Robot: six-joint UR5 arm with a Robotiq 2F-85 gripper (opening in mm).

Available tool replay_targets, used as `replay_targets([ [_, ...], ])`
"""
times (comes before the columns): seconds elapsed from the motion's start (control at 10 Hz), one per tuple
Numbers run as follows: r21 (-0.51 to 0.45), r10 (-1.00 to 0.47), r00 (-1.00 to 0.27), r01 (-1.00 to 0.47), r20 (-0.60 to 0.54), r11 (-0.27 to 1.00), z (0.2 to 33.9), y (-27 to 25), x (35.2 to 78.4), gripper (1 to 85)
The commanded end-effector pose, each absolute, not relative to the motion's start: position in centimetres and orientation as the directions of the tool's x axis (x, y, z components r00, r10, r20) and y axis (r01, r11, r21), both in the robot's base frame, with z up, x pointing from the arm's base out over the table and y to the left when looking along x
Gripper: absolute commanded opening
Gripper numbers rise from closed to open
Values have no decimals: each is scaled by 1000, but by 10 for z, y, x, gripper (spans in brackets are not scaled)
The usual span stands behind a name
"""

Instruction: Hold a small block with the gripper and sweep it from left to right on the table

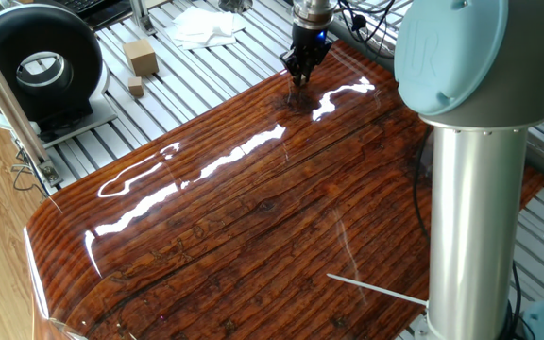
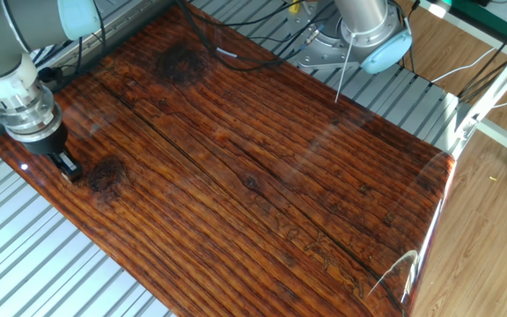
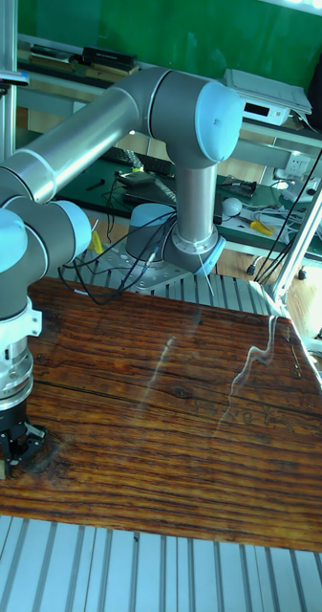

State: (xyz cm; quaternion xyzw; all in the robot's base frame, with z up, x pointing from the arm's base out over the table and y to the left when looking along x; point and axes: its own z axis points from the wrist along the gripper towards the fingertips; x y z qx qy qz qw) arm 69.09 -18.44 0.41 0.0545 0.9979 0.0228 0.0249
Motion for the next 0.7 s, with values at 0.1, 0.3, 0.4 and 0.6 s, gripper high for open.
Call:
replay_targets([
  [0.1,54,124,-991,121,-56,991,3,-181,692,10],
  [0.3,60,124,-991,121,-55,991,8,-178,691,10],
  [0.4,61,126,-991,122,-52,991,11,-178,691,10],
  [0.6,78,128,-991,124,-48,989,8,-179,692,10],
])
